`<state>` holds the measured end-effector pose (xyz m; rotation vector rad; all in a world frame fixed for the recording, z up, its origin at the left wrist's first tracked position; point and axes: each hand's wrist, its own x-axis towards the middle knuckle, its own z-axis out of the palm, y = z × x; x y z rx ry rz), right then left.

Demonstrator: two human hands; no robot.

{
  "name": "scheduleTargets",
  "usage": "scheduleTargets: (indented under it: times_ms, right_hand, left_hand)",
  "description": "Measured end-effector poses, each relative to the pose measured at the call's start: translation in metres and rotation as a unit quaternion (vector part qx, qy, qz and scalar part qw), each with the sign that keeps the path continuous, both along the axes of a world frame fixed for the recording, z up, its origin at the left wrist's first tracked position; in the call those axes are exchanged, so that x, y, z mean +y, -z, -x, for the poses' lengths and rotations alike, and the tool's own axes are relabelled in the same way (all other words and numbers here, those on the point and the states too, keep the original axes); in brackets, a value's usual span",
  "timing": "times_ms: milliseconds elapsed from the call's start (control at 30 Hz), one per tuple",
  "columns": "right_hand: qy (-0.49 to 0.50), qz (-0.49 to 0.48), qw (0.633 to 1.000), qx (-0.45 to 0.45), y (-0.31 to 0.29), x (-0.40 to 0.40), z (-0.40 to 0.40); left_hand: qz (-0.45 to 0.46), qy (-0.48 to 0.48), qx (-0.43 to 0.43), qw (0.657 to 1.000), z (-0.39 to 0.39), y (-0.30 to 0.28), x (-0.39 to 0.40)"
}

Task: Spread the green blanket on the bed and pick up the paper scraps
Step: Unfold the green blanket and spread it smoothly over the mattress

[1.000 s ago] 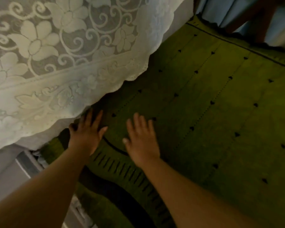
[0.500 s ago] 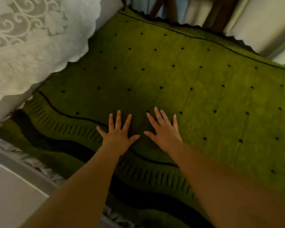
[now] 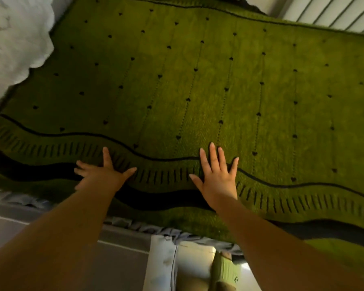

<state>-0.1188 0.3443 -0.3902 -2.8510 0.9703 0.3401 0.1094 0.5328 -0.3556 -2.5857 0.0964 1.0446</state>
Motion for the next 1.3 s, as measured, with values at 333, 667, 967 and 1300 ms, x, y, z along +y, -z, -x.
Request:
scheduleTargets:
  times_ms: [333,667,967,1300]
  right_hand:
    - [0.147,-0.024,0.987,0.059,-0.013,-0.038,0.05]
    - [0.201,-0.004,0.979,0.034,-0.004,-0.001,0.143]
    - [0.303,-0.018,0.951,0.062,-0.015,-0.071,0.195]
    - [0.346,-0.03,0.937,0.027,-0.041,-0.062,0.201]
  left_hand:
    - [0.195,0.359,-0.019,0.912,0.101,-0.025,-0.107]
    - [0.158,0.391,0.062,0.904,0.147,-0.004,-0.055]
    - [0.045,0.29,0.064,0.954,0.146,-0.02,-0.041]
    - [0.081,0.402,0.017,0.912,0.274,-0.058,-0.216]
